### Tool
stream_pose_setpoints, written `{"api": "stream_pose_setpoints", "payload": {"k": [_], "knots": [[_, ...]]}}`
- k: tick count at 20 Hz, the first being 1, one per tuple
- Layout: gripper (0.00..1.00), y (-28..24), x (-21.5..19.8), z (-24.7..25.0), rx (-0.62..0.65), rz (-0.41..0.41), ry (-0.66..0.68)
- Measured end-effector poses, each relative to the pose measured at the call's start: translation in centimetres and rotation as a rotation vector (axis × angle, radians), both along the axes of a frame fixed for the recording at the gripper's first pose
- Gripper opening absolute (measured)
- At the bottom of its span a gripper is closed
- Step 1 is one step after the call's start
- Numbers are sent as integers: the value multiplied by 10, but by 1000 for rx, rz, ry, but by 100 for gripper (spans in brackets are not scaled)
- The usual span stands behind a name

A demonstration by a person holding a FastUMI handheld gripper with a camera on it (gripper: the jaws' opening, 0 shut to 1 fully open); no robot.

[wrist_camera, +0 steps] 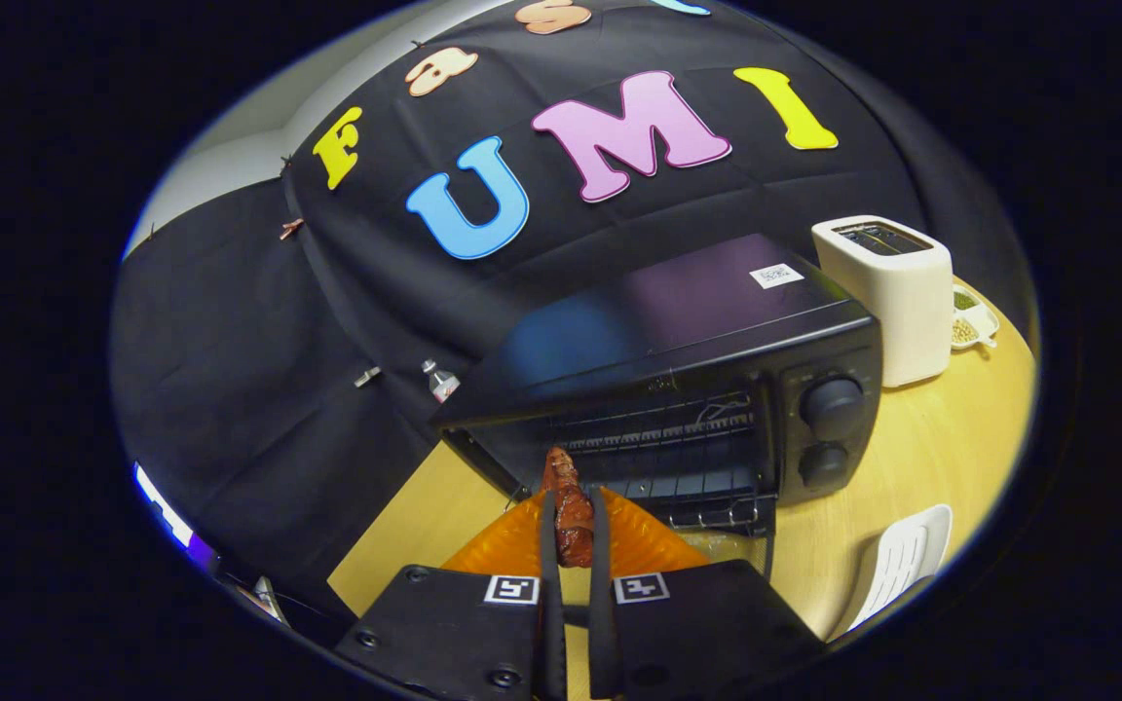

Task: Open the toaster oven, put the food inside, and close the toaster oven door.

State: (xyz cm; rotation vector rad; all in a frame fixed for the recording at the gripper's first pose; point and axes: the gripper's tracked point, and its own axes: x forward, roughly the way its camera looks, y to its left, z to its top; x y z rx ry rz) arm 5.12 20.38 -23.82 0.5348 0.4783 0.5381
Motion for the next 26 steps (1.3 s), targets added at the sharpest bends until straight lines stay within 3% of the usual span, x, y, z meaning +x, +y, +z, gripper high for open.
{"api": "stream_pose_setpoints", "payload": {"k": [5,10,13,15,19,21,26], "knots": [[13,17,30,-25,-25,-3,-46],[18,7,51,-46,-178,-40,-86],[40,-11,64,-64,-337,-86,-106],[51,-15,66,-65,-376,-95,-115],[94,-17,53,-53,-408,-90,-141],[100,-25,46,-42,-424,-99,-165],[98,-39,-1,-6,-394,-97,-167]]}}
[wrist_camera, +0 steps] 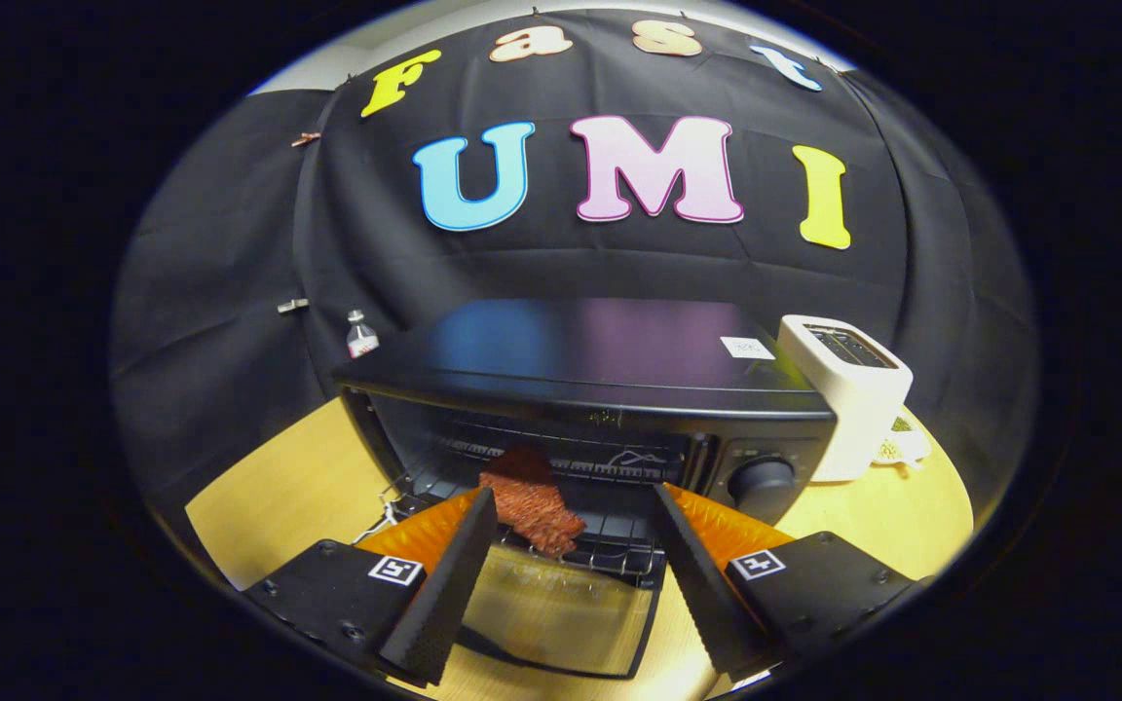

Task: Open the toaster oven, put the food inside, and close the toaster oven door.

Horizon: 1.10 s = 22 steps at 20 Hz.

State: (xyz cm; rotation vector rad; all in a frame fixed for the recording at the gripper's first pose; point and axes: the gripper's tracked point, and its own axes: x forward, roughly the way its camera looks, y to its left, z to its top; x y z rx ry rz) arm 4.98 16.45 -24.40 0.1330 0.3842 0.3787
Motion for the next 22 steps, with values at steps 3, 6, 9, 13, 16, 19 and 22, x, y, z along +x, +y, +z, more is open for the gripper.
{"api": "stream_pose_setpoints", "payload": {"k": [3,6,9,13,16,19,22], "knots": [[98,-6,-27,25,42,2,3],[98,-12,-41,42,62,-15,20],[98,-11,-53,64,73,-25,6],[98,-2,-74,87,61,-16,-14],[98,7,-92,89,38,-29,6],[99,20,-114,58,29,-39,100],[99,36,-135,12,7,-32,210]]}}
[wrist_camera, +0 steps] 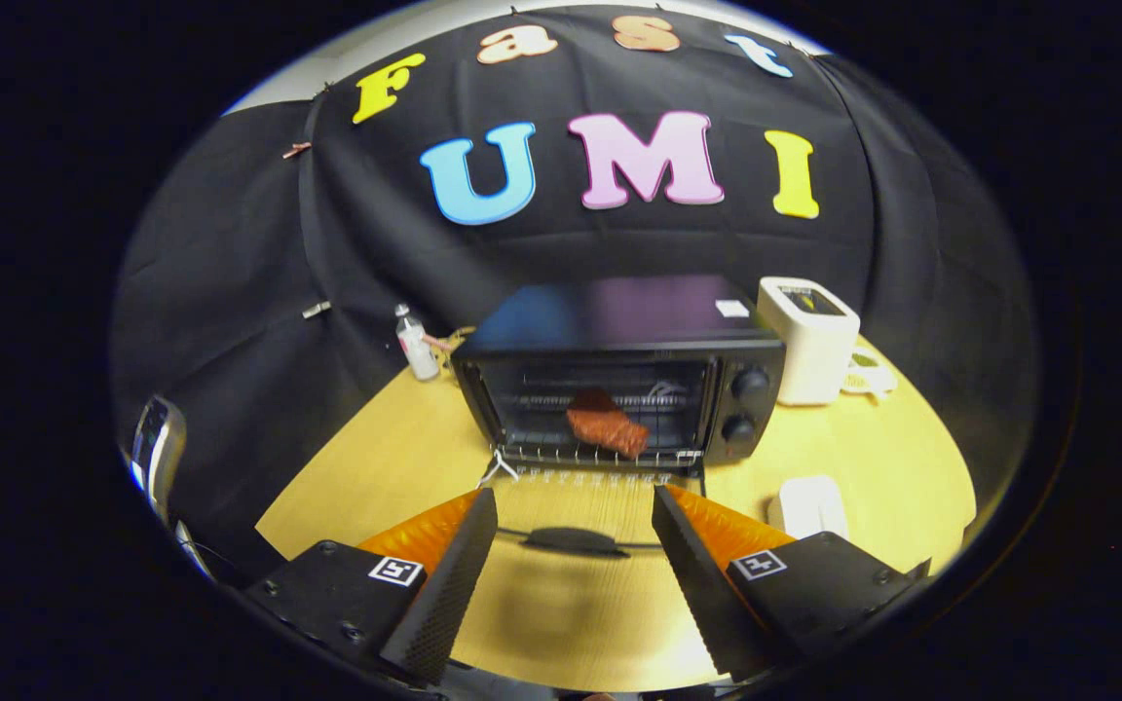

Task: Open the toaster oven, put the food inside, and close the toaster oven door.

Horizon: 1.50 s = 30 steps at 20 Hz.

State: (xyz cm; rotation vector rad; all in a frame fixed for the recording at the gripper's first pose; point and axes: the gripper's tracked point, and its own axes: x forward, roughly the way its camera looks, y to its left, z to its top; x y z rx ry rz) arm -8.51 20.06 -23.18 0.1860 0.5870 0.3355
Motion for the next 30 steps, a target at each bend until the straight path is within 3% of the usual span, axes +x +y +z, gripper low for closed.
{"api": "stream_pose_setpoints", "payload": {"k": [7,16,23,25,30], "knots": [[99,36,-27,-85,-90,55,178],[99,42,-21,-146,-188,-7,297],[100,42,13,-152,-203,-86,269],[96,44,14,-148,-156,-130,278],[96,42,16,-131,-97,-141,267]]}}
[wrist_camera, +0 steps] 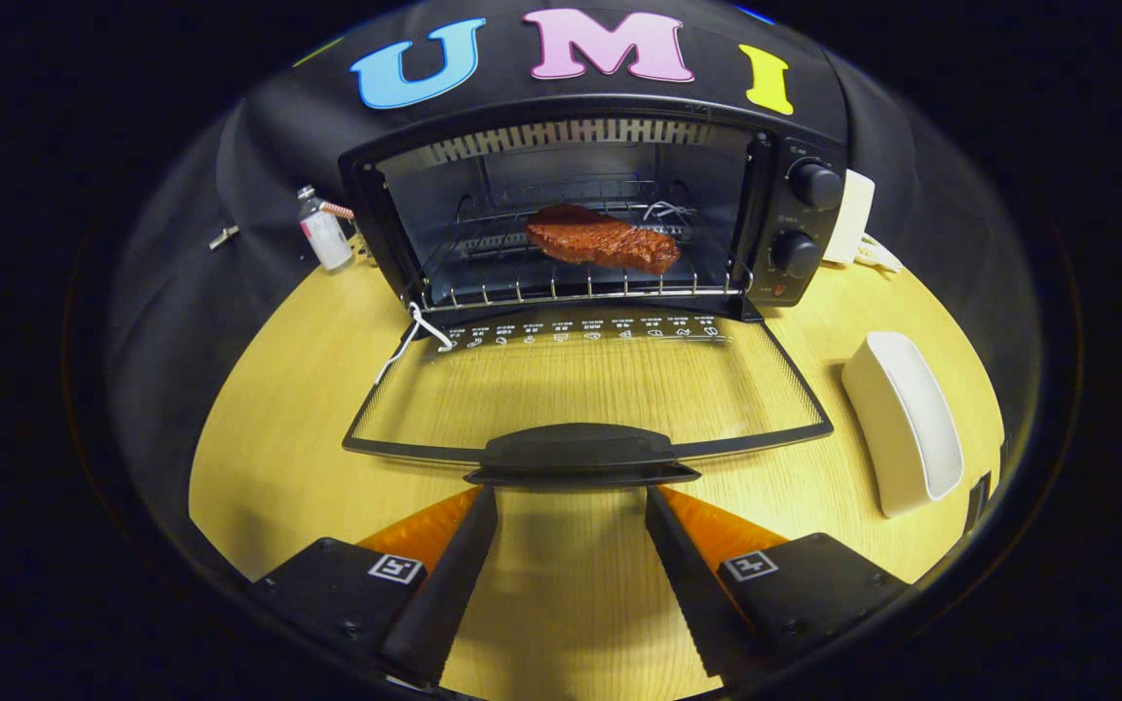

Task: Open the toaster oven, put the food inside, and close the toaster oven door.

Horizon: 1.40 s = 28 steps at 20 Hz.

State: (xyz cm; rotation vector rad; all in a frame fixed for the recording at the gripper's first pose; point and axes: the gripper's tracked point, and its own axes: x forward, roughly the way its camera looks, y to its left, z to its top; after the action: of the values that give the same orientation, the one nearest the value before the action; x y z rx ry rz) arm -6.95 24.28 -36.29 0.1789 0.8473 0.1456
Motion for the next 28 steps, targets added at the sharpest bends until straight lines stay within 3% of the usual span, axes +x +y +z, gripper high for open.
{"api": "stream_pose_setpoints", "payload": {"k": [11,23,28], "knots": [[95,-7,27,81,-20,11,-199],[96,-29,121,145,-54,-12,-379],[96,-44,110,183,-40,12,-446]]}}
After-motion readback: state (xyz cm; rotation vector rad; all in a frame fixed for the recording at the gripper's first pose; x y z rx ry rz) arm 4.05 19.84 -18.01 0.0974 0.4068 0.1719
